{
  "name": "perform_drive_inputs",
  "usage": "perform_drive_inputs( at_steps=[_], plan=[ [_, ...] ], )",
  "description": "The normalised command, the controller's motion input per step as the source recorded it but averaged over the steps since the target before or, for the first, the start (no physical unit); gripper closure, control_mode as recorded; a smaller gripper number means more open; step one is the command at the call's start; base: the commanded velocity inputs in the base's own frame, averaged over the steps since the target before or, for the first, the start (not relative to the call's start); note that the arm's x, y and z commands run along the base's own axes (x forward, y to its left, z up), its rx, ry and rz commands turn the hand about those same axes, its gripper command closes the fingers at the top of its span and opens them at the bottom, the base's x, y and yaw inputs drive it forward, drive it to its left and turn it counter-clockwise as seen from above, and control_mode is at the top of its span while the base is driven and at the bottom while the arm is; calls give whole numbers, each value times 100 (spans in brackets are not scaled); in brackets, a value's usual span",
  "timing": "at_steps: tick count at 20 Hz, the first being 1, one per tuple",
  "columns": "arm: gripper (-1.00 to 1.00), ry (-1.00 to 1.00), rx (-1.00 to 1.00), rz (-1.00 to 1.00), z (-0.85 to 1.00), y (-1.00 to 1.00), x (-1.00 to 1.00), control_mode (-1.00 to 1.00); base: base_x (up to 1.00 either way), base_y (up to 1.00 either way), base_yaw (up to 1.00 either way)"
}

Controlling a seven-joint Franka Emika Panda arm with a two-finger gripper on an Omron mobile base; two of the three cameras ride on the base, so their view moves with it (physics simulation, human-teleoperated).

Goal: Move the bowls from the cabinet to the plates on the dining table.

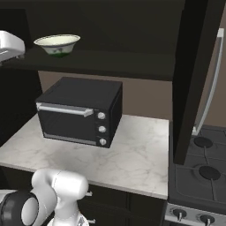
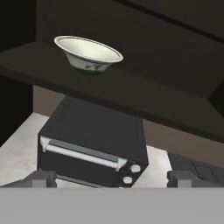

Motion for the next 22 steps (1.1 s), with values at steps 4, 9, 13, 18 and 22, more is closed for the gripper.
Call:
perform_drive_inputs(
  at_steps=[4, 9, 13, 18, 22],
  plan=[
    [-100, -5, -6, 14, -11, -6, 28, -100, 0, 0, 0],
    [-100, -5, -10, 15, 0, 0, 18, -100, 0, 0, 0],
    [-100, 1, -13, 13, 2, 7, 14, -100, 0, 0, 0],
    [-100, 1, -13, 11, 8, 14, 21, -100, 0, 0, 0],
    [-100, 1, -15, 9, 15, 19, 16, -100, 0, 0, 0]
  ],
)
